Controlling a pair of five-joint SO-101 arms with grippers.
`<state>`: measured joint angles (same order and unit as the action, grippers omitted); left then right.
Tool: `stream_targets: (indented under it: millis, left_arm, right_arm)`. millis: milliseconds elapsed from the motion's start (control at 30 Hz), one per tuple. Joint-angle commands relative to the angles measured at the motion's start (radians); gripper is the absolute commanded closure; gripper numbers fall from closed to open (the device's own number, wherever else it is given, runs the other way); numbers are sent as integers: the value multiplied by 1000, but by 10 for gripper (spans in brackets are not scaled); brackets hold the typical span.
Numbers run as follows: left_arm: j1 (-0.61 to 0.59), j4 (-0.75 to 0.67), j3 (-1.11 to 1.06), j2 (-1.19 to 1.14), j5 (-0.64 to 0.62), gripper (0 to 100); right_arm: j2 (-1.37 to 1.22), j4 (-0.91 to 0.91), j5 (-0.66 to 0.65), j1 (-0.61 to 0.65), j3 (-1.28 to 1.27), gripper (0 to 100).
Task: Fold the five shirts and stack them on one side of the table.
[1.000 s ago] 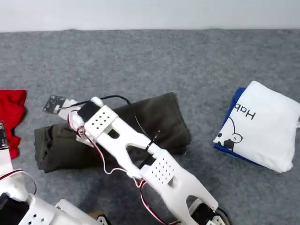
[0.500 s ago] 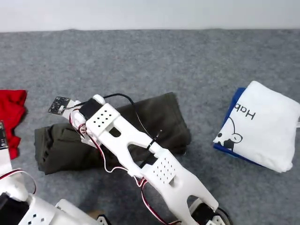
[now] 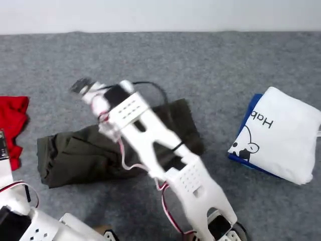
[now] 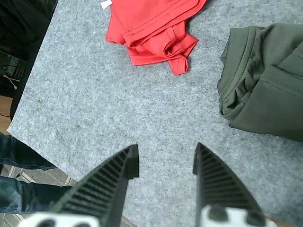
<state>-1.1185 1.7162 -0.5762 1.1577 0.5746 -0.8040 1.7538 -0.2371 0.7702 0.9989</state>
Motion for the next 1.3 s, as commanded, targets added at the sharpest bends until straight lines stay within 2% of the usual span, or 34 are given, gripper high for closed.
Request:
stream_targets:
  millis: [0, 67, 233, 367, 467, 633, 700, 833, 1000, 1267]
  left_arm:
    - [-2, 0, -2, -11, -51, 805]
    - [-9, 0, -15, -11, -78, 805]
    - [-138, -5, -21, -11, -86, 805]
    - [-204, -5, -28, -11, 8, 805]
    - [-218, -6, -53, -11, 83, 805]
    - [-219, -2, -110, -11, 118, 805]
    - [-221, 0, -125, -11, 118, 805]
    - [-221, 0, -163, -11, 117, 805]
    - [-221, 0, -166, -11, 118, 805]
    - [-215, -2, -160, -11, 120, 805]
  right_arm:
    - [116, 44, 15, -105, 23, 789]
    - [150, 44, 15, -159, -26, 789]
    - [266, 45, 17, -278, -264, 788]
    - [363, 44, 18, -352, -407, 787]
    - [392, 42, 66, -390, -473, 786]
    - [346, 38, 95, -452, -483, 786]
    - [312, 30, 107, -458, -483, 786]
    - [254, 25, 213, -466, -483, 772]
    - [229, 24, 315, -463, -483, 641]
    - [157, -117, 325, -435, -483, 630]
